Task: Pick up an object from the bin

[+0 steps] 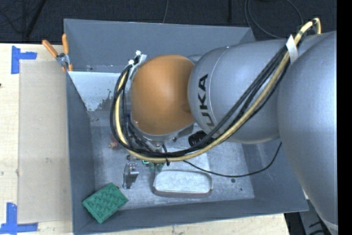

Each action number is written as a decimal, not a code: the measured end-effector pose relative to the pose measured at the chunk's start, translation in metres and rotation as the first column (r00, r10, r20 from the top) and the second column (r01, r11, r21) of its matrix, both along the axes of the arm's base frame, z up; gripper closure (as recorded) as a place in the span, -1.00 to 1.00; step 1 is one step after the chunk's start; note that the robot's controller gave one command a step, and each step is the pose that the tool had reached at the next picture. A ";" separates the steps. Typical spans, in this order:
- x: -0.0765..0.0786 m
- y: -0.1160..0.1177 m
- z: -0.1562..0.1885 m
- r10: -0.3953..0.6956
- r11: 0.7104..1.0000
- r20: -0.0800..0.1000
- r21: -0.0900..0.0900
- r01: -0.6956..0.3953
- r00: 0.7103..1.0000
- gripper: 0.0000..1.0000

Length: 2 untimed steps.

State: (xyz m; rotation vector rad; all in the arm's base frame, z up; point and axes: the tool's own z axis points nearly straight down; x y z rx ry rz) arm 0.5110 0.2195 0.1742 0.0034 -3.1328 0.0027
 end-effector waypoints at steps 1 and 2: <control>-0.032 0.018 -0.095 0.163 0.987 0.029 -0.002 -0.163 0.986 -1.00; -0.038 0.015 -0.097 0.163 0.987 0.004 -0.009 -0.163 0.987 1.00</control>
Offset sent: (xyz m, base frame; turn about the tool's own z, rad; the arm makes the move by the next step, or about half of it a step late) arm -0.0418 0.0202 -0.1042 -0.1677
